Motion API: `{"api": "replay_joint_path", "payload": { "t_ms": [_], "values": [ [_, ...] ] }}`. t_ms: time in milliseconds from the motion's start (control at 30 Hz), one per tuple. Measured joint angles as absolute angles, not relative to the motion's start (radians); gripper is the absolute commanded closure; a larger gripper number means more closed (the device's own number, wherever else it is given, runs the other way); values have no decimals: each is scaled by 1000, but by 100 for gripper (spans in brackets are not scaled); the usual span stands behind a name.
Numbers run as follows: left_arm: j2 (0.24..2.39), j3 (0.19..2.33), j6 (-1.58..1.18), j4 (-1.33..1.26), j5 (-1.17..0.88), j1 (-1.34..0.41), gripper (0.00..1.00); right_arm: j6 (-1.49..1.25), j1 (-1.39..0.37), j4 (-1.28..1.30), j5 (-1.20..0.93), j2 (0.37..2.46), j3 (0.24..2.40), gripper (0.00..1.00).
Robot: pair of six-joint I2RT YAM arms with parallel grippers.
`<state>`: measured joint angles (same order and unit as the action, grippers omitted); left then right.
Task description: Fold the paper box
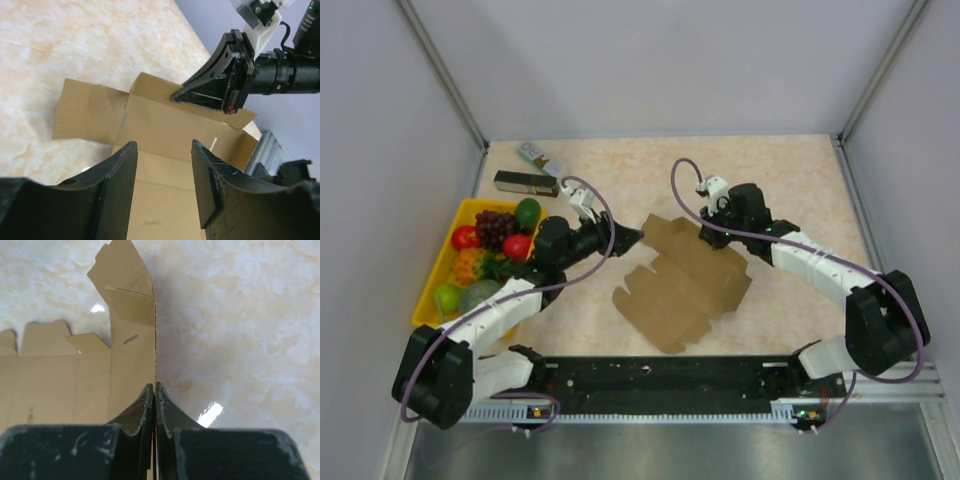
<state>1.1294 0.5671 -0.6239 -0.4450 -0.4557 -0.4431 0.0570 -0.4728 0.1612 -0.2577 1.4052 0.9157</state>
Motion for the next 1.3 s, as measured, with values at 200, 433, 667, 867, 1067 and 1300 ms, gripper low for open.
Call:
{"api": "replay_joint_path", "payload": {
  "t_ms": [200,433,667,867,1067,1300],
  "values": [
    [1182,567,-452,-518,-271,-559,40,148,-505,118,-204,1439,892,100],
    [1336,601,-310,-569,-200,-604,44,255,-535,20,-208,1415,802,100],
    [1266,604,-422,-511,-168,-590,52,425,-591,-112,-193,1383,715,100],
    [1096,612,-548,-336,-132,-553,53,611,-687,-217,-138,1384,686,100],
    [1024,593,-604,-270,-147,-505,52,761,-735,-300,-78,1386,685,100],
    [1050,505,-490,-346,-228,-521,50,866,-762,-382,-40,1428,677,100]
  ]
}}
